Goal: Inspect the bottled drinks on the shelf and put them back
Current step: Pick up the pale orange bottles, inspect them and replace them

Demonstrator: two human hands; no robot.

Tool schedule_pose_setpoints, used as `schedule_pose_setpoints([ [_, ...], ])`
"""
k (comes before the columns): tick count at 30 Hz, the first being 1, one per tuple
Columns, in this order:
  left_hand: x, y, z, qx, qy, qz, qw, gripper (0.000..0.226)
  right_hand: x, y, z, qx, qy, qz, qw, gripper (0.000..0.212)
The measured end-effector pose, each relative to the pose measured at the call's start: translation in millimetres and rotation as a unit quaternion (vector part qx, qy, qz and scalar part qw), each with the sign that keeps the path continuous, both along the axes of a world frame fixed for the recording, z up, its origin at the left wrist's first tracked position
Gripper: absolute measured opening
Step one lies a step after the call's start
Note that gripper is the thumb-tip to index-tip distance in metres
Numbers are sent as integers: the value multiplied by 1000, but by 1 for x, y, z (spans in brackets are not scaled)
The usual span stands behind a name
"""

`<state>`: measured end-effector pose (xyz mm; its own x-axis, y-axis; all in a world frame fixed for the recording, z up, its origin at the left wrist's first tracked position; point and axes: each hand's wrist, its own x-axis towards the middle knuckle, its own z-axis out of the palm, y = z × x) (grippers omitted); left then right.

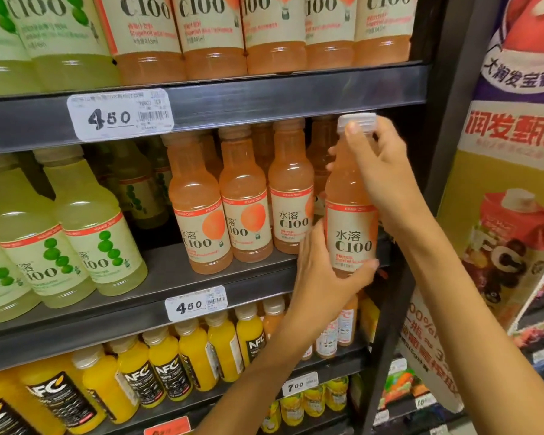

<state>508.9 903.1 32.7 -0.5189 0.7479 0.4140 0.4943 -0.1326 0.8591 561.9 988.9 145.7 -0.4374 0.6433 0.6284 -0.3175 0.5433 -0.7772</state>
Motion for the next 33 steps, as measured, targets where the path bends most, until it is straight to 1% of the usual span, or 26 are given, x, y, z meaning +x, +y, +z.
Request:
schedule_pose_setpoints([
  [2,2,11,-1,13,29,28,999,82,-3,8,-3,12,-6,-30,999,22],
  [4,5,19,-2,23,35,44,998,80,-4,17,-6,0,-2,-52,999,21],
  [7,10,28,-3,35,15,56,998,83,-4,27,-5,-3,15,-67,998,20],
  [12,15,37,-4,46,-12,55,997,82,-8,36,-6,8,28,-82,996,13],
  [16,7,45,1,46,-12,71,996,80,-11,41,-5,3,26,-69,997,8],
  [21,2,51,1,18,4,100,995,79,-21,40,-10,15,25,-59,998,3],
  [23,3,53,1,26,8,109,994,79,-22,40,-18,10,27,-62,998,7],
  [24,3,55,1,31,10,115,993,79,-22,39,-25,8,21,-64,998,13],
  [27,6,58,0,35,26,145,988,78,-22,34,-49,-20,-6,-82,996,48],
  [28,7,59,-1,32,37,158,986,79,-21,33,-54,-25,-6,-91,996,55],
  [29,8,62,0,28,49,172,983,80,-21,33,-57,-26,-4,-97,995,56],
  [33,13,69,-2,1,87,197,977,83,-21,40,-57,-49,-7,-74,996,44],
])
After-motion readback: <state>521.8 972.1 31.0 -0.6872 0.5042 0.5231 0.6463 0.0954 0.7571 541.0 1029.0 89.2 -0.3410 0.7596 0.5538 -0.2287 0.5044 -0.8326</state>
